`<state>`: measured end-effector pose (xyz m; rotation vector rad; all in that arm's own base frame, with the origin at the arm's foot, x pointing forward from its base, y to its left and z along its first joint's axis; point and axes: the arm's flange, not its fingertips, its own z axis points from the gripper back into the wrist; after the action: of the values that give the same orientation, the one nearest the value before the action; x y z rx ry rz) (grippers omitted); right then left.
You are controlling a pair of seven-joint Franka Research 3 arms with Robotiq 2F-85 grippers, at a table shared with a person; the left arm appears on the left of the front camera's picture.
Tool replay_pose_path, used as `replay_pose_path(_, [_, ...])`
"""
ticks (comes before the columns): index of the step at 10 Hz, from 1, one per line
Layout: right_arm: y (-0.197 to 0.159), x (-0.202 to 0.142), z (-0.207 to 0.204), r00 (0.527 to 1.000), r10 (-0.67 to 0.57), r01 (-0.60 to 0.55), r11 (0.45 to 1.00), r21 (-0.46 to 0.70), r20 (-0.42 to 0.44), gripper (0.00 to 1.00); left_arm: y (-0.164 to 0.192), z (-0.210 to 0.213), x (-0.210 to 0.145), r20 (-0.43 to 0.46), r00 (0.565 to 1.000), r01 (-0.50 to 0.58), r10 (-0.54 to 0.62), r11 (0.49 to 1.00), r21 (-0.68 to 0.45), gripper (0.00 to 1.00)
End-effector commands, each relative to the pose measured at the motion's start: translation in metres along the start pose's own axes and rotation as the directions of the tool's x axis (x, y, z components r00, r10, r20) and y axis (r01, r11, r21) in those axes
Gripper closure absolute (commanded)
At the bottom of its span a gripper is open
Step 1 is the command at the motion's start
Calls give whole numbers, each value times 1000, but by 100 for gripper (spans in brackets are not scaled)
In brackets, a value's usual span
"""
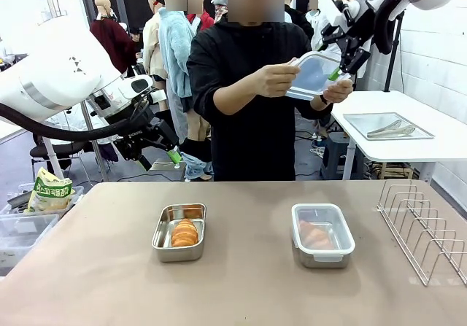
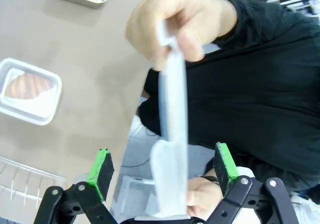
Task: Place the bread in airtight containers.
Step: Release when the human grabs the Airtight Container lid.
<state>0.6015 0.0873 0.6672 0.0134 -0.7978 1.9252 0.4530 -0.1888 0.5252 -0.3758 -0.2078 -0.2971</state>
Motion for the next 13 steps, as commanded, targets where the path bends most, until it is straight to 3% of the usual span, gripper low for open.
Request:
replay_pose_path(1, [-4,4,8,1000,6,-5,999,-47,14,0,1,1,0,0,1000,0,0,1000,20,0])
replay_pose_path(13, [-4,4,8,1000,6,-5,999,-47,14,0,1,1,0,0,1000,0,0,1000,20,0])
